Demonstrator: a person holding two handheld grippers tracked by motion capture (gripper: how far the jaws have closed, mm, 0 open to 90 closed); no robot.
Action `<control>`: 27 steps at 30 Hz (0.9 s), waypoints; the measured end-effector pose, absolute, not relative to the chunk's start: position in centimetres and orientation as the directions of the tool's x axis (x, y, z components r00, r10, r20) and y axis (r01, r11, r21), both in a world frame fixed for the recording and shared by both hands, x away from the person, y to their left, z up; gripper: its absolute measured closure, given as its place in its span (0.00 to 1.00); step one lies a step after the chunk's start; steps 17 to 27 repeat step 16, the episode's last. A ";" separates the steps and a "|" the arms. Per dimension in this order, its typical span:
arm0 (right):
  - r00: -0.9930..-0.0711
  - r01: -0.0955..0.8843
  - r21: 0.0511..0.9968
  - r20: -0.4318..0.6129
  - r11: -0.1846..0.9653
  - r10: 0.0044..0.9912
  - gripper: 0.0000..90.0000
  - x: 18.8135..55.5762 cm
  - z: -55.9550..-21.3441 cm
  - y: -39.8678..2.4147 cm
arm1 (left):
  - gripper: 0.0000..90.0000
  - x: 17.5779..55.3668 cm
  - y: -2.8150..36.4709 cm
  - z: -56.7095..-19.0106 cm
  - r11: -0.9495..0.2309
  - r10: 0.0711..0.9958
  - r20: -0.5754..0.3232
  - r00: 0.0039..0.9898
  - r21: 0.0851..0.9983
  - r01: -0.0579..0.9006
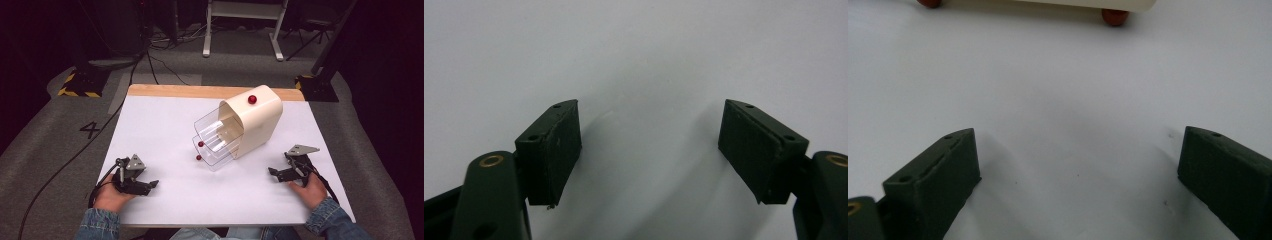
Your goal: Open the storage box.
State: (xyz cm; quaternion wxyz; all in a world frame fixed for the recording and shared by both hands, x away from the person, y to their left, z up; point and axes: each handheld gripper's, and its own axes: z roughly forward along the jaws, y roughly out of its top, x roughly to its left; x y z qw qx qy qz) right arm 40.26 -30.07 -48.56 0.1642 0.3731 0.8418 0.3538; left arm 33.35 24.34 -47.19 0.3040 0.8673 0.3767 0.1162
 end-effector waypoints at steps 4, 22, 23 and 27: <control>-0.668 0.512 0.718 -0.012 0.471 0.744 0.04 40.3 -48.6 -30.1 | 0.18 33.5 24.2 -47.8 -0.528 0.725 -0.004 0.688 0.638 0.561; -0.668 0.511 0.718 -0.014 0.472 0.744 0.04 40.2 -48.6 -30.1 | 0.16 33.3 24.6 -48.3 -0.498 0.726 -0.017 0.688 0.677 0.542; -0.668 0.511 0.718 -0.014 0.472 0.744 0.04 40.2 -48.6 -30.1 | 0.16 33.3 24.6 -48.3 -0.498 0.726 -0.017 0.688 0.677 0.542; -0.668 0.511 0.718 -0.014 0.472 0.744 0.04 40.2 -48.6 -30.1 | 0.16 33.3 24.6 -48.3 -0.498 0.726 -0.017 0.688 0.677 0.542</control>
